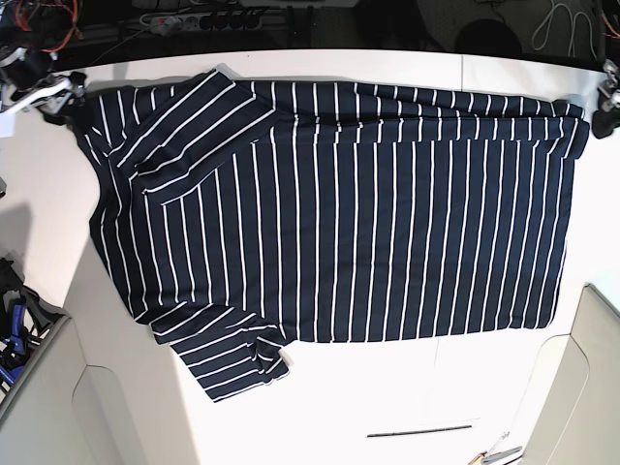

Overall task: Fold the T-shirt properly
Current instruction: 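Release the shirt and raise both grippers away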

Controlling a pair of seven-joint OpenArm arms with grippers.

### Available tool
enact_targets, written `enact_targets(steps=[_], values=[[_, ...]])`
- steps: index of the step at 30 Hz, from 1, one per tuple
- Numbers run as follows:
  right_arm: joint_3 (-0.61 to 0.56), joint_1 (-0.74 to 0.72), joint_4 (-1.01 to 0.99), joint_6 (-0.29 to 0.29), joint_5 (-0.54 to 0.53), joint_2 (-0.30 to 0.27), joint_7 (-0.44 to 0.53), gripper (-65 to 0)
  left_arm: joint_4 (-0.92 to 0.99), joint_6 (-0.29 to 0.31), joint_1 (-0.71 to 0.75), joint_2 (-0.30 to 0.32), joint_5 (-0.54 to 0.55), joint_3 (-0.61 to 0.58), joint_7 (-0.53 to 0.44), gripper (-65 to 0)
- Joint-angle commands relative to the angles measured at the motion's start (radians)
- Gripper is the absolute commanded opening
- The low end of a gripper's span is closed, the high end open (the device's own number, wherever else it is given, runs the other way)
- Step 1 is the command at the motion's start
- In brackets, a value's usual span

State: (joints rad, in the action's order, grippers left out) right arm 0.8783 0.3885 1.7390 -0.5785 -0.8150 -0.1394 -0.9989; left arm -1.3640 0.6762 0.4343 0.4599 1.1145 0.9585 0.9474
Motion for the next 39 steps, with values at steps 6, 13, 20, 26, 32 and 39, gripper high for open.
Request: enact_targets(steps=[6, 13, 20, 26, 32, 39], values=[[0.013, -0.061, 0.019, 0.030, 0.070, -0.083, 0.089, -28.1, -0.016, 0.022, 0.000, 0.044, 0.070, 0.130, -0.015, -33.3], [0.008, -0.212, -0.024, 0.037, 0.097, -0.154, 0.090, -28.1, -0.016, 0.022, -0.042, 0.121, 0.084, 0.138, -0.014, -33.3], [-0.028, -0.383, -0.206, 0.035, 0.101, -0.208, 0.117, -28.1, -0.016, 0.022, -0.132, 0.176, 0.070, 0.083, -0.019, -30.3], [-0.115, -0.543, -0.386, 0.024, 0.151, -0.209, 0.141, -28.1, -0.016, 0.022, -0.240, 0.194, -0.041, -0.086, -0.079, -30.3], [-0.223, -0.663, -0.539, 0.026, 0.254, -0.209, 0.227, -28.1, -0.015, -0.003, -0.353, 0.194, -0.200, -0.257, -0.160, -30.3], [-0.278, -0.738, -0.651, 0.025, 0.312, -0.209, 0.280, -28.0, -0.010, -0.040, -0.458, 0.194, -0.312, -0.386, -0.217, -30.3]])
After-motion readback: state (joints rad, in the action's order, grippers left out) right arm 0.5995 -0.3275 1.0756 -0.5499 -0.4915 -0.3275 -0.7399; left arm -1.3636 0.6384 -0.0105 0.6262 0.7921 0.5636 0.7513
